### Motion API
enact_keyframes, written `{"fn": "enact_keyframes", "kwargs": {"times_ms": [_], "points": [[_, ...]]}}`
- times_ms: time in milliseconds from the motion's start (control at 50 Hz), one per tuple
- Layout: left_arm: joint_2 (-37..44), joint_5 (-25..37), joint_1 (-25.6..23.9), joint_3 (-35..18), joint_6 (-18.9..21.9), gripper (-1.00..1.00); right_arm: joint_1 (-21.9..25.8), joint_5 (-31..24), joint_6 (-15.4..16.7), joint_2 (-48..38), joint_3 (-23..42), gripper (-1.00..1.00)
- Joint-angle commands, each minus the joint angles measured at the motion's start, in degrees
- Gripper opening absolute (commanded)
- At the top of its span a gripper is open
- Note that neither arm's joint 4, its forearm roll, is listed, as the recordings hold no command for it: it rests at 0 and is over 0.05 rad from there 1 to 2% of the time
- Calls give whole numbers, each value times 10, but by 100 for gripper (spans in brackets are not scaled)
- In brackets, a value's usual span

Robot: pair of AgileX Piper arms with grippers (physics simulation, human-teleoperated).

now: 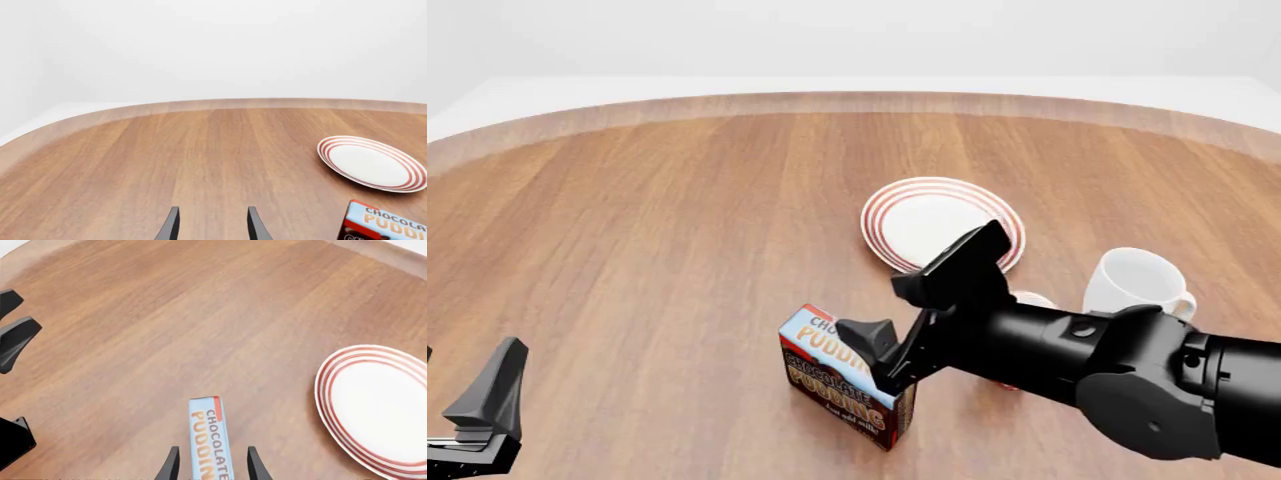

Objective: Put the chocolate pudding to the right of the plate.

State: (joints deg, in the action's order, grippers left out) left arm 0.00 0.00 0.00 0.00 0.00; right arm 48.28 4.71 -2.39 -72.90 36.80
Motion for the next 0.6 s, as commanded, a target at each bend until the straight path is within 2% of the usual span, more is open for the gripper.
{"fn": "enact_keyframes", "kwargs": {"times_ms": [20, 600], "points": [[0, 0, 0, 0, 0, 100, 0, 13, -4, -14, -10, 100], [0, 0, 0, 0, 0, 100, 2, 25, 2, -60, -9, 100]]}}
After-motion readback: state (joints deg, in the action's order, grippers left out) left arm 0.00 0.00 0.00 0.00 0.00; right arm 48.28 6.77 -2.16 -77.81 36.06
